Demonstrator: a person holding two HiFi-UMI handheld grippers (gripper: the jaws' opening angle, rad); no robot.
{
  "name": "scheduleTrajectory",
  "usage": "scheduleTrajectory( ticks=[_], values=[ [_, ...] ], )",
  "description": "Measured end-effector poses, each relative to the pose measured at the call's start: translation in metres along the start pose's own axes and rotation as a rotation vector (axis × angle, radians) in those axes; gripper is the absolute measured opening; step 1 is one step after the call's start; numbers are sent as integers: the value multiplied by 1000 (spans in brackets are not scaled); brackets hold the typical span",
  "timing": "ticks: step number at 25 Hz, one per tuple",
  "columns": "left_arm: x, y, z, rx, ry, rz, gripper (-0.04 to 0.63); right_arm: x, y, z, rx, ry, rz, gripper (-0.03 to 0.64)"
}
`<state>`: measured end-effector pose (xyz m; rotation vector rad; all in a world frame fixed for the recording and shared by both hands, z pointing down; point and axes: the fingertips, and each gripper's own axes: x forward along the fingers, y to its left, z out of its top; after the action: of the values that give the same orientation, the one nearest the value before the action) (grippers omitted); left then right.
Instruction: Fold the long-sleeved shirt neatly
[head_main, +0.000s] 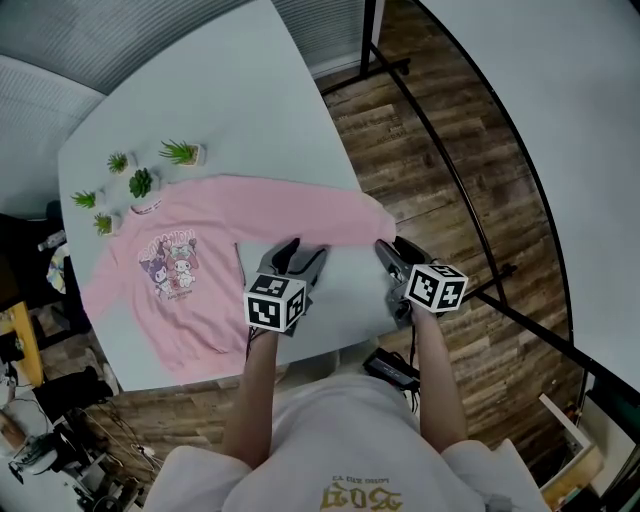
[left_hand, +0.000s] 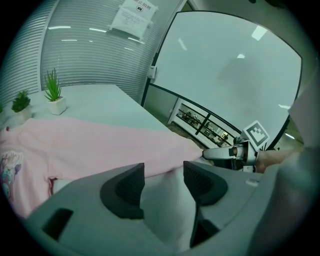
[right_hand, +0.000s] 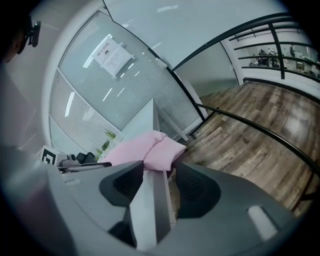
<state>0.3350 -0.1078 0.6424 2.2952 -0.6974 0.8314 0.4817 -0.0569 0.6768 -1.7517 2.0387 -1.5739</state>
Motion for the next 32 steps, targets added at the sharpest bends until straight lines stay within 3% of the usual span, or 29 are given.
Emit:
scheduleTrajectory(
  ticks=[3,6,11,32],
  values=[
    [1,1,-2,-10,6,-4,249,2,3,4,14,-17,25,177],
    [3,1,-1,-24,2,-11,249,0,3,9,-18,-30,16,21],
    [6,5,0,-30,2,-8,249,2,2,10,-85,-13,-8,20],
    [-23,10,15,-34,-21,37,259,-16,34,35,-136,-95,-3,20]
  ],
)
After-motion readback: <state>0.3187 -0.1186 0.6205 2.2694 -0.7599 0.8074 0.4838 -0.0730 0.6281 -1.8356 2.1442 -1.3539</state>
